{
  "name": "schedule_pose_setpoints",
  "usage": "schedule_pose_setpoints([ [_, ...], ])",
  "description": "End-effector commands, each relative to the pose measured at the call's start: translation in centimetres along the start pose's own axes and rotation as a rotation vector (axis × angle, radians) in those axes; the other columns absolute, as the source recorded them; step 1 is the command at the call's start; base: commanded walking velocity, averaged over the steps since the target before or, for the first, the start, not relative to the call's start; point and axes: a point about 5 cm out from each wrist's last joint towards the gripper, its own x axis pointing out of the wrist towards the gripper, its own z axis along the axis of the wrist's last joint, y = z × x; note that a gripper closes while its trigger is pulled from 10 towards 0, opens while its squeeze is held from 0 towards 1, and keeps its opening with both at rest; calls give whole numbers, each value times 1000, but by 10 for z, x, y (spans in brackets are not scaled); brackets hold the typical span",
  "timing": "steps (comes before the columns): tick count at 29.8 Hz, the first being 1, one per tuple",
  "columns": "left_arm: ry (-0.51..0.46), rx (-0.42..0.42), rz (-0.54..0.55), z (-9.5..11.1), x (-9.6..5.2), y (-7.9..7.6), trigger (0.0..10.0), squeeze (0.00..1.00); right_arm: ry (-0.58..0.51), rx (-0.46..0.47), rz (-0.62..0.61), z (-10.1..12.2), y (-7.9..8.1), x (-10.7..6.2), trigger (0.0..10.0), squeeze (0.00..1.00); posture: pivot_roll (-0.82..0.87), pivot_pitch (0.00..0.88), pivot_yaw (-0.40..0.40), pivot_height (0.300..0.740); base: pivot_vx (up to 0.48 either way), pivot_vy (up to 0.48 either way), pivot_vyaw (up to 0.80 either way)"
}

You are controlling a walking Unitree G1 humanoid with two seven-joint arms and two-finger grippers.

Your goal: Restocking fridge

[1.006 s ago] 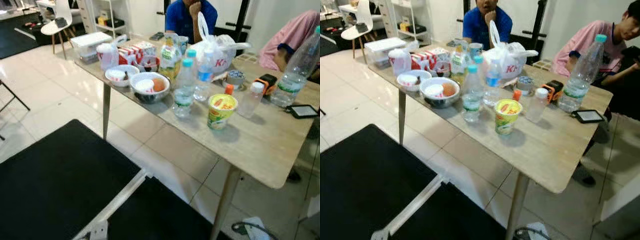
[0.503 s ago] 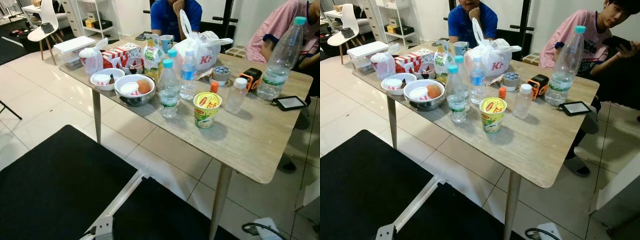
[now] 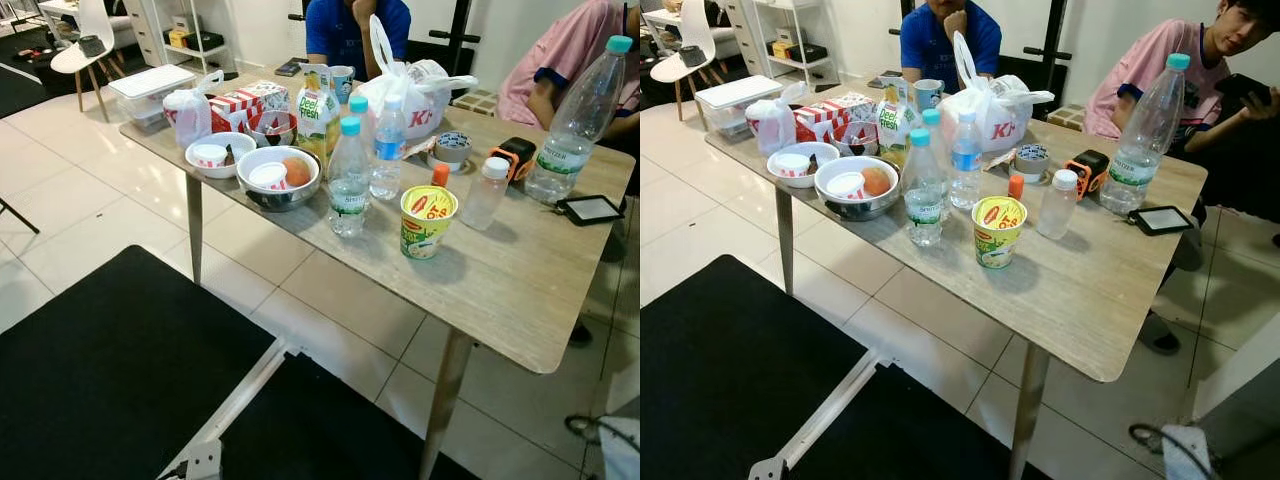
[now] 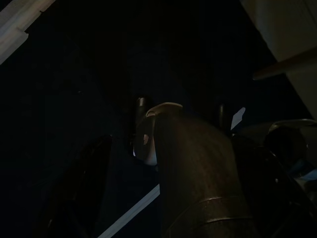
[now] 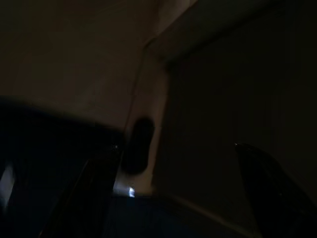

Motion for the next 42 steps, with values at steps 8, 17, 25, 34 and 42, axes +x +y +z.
schedule_pose_setpoints([
  [8,0,6,12,-1,-1,3,10000,0,-442,286,-68,129,-34,-7,10000,0,-27,0,23,740,0,0,0],
  [17,4,4,15,-3,-2,4,10000,0,-710,426,-42,198,-55,-31,10000,0,-20,0,18,740,0,0,0],
  [25,8,9,14,-4,-2,5,10000,0,-1020,568,476,262,-36,-73,10000,0,-22,0,13,740,0,0,0],
  [34,6,9,13,-3,-2,5,10000,0,-1325,390,1188,291,0,-139,10000,0,-20,0,18,740,0,0,0],
  [42,11,10,8,-5,-2,5,10000,0,-1421,-59,1565,280,33,-190,10000,0,-20,0,19,740,0,0,0],
])
